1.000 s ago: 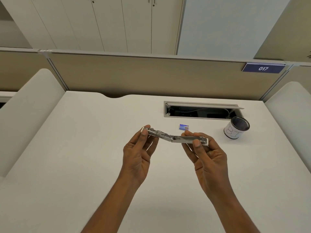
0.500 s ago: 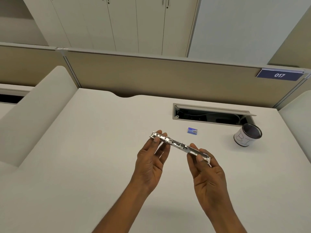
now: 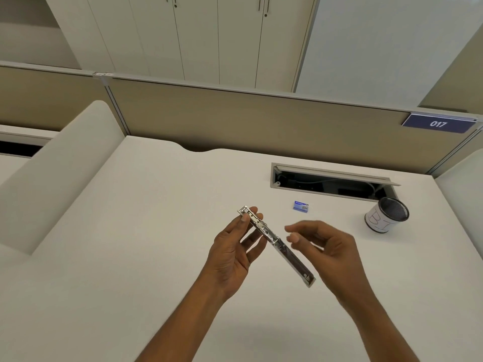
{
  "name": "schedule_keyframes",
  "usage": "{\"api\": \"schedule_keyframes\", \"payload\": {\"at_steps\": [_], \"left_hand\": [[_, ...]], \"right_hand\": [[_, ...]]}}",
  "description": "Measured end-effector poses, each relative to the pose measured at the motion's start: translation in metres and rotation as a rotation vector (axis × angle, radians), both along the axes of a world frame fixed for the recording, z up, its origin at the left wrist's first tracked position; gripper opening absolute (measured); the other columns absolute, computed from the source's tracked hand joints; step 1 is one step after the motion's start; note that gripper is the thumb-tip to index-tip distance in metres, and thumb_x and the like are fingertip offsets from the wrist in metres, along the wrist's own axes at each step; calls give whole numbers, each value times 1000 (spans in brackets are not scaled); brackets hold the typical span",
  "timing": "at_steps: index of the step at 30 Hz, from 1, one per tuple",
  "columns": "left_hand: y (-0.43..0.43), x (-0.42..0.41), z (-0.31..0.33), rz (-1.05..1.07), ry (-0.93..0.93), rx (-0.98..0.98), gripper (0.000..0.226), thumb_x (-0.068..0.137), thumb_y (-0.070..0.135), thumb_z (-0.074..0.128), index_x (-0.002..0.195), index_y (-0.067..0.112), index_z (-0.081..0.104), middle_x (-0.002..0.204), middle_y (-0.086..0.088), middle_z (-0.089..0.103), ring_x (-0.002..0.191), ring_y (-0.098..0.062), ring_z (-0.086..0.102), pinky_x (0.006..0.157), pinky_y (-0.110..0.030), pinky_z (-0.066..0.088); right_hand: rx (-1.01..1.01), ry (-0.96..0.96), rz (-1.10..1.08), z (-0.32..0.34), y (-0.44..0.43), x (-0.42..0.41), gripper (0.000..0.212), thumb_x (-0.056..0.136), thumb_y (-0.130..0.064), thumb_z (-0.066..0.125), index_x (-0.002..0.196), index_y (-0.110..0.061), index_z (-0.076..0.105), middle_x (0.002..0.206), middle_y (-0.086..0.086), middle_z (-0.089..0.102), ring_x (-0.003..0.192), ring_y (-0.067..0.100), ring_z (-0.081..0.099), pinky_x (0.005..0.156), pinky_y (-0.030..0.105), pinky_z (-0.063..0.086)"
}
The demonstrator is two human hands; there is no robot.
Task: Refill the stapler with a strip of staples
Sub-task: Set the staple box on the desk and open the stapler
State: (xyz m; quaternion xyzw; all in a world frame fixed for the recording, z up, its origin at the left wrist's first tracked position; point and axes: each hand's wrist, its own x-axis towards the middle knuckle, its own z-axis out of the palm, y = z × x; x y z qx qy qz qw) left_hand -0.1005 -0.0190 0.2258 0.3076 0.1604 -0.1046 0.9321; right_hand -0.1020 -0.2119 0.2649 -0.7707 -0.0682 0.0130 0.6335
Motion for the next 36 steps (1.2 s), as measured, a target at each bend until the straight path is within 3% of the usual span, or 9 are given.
{"api": "schedule_keyframes", "payload": {"at_steps": [3, 9, 16, 22, 30, 36], "left_hand": [[-3, -1, 2, -35, -8, 47, 34, 80, 29, 77, 112, 18, 82, 111, -1, 79, 94, -15, 76, 73, -30, 64], [-5, -5, 8, -85, -54, 138, 37, 81, 37, 79, 115, 24, 80, 114, 2, 79, 99, -15, 76, 74, -29, 62], [0, -9, 4, -69, -43, 130, 36, 86, 36, 77, 120, 22, 78, 121, -1, 77, 109, -20, 74, 78, -31, 62], [-2, -10, 0, -87, -62, 105, 38, 88, 38, 78, 123, 24, 76, 126, -1, 75, 124, -25, 68, 81, -32, 61], [-6, -12, -1, -108, -105, 89, 50, 76, 45, 89, 121, 24, 78, 121, 1, 77, 111, -18, 74, 81, -32, 61], [-5, -12, -2, -111, -115, 101, 46, 83, 42, 84, 124, 23, 75, 123, 0, 77, 119, -21, 71, 81, -32, 61]], "right_hand": [[-179, -202, 85, 17, 13, 10, 18, 90, -13, 73, 100, -27, 77, 99, -12, 76, 92, 12, 73, 80, 19, 58], [-432, -406, 211, 28, 35, 21, 25, 90, -6, 69, 107, -23, 78, 97, -9, 72, 87, 7, 69, 78, 21, 58], [-539, -420, 221, 21, 43, 20, 19, 92, -13, 70, 106, -21, 79, 98, -8, 69, 85, 5, 67, 78, 25, 56], [-502, -403, 216, 24, 46, 18, 32, 92, -9, 67, 120, -22, 72, 97, -9, 68, 87, 8, 66, 78, 20, 57], [-605, -410, 197, 26, 45, 16, 25, 93, -11, 67, 113, -22, 77, 94, -7, 66, 80, 2, 60, 73, 5, 43], [-629, -425, 211, 29, 47, 17, 18, 92, -12, 68, 106, -17, 77, 91, -4, 68, 78, 6, 63, 72, 15, 50]]}}
